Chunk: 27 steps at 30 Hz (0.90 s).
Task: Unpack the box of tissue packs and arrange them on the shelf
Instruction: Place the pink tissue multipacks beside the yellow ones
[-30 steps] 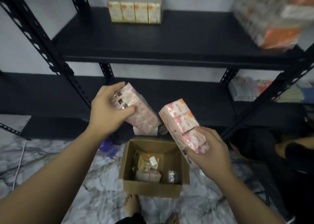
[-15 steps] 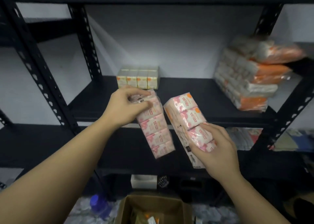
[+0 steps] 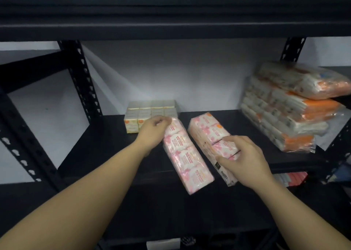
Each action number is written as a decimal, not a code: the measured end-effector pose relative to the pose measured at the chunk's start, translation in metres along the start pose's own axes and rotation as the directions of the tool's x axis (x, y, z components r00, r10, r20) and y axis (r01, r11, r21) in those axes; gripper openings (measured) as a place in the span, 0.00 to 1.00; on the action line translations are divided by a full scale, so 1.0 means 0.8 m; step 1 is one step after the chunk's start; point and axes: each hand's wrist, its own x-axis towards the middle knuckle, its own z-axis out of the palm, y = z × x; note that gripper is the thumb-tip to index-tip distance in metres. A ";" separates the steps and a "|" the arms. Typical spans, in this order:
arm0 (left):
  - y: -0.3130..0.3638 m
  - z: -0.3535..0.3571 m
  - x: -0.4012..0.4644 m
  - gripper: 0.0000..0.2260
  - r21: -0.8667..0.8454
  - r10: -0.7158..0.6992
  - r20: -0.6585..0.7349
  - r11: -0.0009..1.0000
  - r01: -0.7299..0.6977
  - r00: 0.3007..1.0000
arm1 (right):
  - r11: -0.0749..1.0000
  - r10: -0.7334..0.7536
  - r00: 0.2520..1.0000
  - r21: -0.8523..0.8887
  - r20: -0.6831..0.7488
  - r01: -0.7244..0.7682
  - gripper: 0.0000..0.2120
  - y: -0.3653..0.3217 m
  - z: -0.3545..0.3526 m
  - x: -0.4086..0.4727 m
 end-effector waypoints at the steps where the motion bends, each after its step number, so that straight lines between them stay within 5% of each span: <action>1: -0.009 0.004 0.006 0.07 -0.027 -0.037 -0.018 0.999 0.036 0.999 | 0.999 0.005 1.000 -0.038 0.027 -0.004 0.24 0.001 0.005 0.007; 4: -0.024 0.019 0.014 0.08 -0.024 -0.090 -0.059 0.996 0.089 0.994 | 0.989 0.013 0.994 -0.147 0.109 0.003 0.26 0.003 0.011 0.027; 14: 0.004 0.045 0.023 0.18 0.396 0.084 -0.024 0.916 -0.068 0.996 | 0.973 -0.048 0.956 -0.201 0.291 0.110 0.28 0.018 -0.014 0.083; 22: 0.051 0.094 0.046 0.36 0.692 0.034 0.281 0.685 -0.227 0.959 | 0.945 -0.202 0.920 -0.178 0.337 0.273 0.47 0.040 -0.033 0.117; 27: 0.053 0.103 0.064 0.34 0.688 -0.016 0.387 0.670 -0.278 0.922 | 0.926 -0.282 0.909 -0.161 0.308 0.342 0.42 0.054 -0.037 0.125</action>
